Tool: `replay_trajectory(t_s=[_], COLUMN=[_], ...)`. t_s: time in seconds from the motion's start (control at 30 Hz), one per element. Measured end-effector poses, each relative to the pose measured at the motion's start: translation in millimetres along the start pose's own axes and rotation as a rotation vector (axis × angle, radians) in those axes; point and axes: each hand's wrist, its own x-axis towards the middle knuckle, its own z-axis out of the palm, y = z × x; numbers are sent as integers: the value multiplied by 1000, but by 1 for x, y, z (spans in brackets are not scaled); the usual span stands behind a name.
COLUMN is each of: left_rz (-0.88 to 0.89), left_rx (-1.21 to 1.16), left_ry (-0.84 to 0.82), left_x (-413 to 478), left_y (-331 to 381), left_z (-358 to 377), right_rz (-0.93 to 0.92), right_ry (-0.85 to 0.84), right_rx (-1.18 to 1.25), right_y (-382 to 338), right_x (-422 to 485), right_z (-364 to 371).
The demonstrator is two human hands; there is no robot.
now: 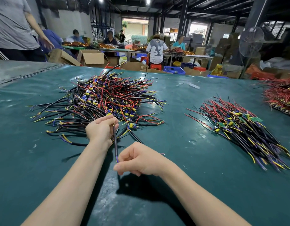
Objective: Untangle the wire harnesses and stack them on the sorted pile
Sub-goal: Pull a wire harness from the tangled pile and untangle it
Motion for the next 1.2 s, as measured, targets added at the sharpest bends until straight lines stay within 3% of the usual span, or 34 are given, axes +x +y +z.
replay_trajectory(t_s=[0.2, 0.23, 0.37, 0.43, 0.5, 0.67, 0.87, 1.0, 1.1, 1.2], left_rz=[-99, -135, -70, -35, -57, -206, -374, -332, -204, -125], left_rx=[58, 103, 600, 717, 659, 510, 272, 240, 288, 339], left_ry=[-120, -189, -533, -717, -832, -731, -758, -763, -736, -741], left_x=[3, -1, -24, -34, -38, -42, -36, -38, -39, -42], left_y=[9, 8, -10, -15, -17, -22, -17, -18, -19, -20], left_z=[-1, 3, 17, 19, 22, 24, 20, 22, 22, 23], right_rz=[186, 225, 281, 256, 199, 90, -49, -65, -123, -135], right_ry=[-118, -52, 543, 670, 751, 846, 895, 778, 659, 665], right_rx=[70, 99, 379, 413, 344, 334, 684, 844, 935, 909], right_y=[2, 3, 16, 19, 20, 22, 23, 26, 30, 34], right_x=[-7, -10, -16, -10, -6, -9, -3, -5, -8, -9], right_z=[-7, -16, -48, -47, -46, -51, -46, -50, -51, -52])
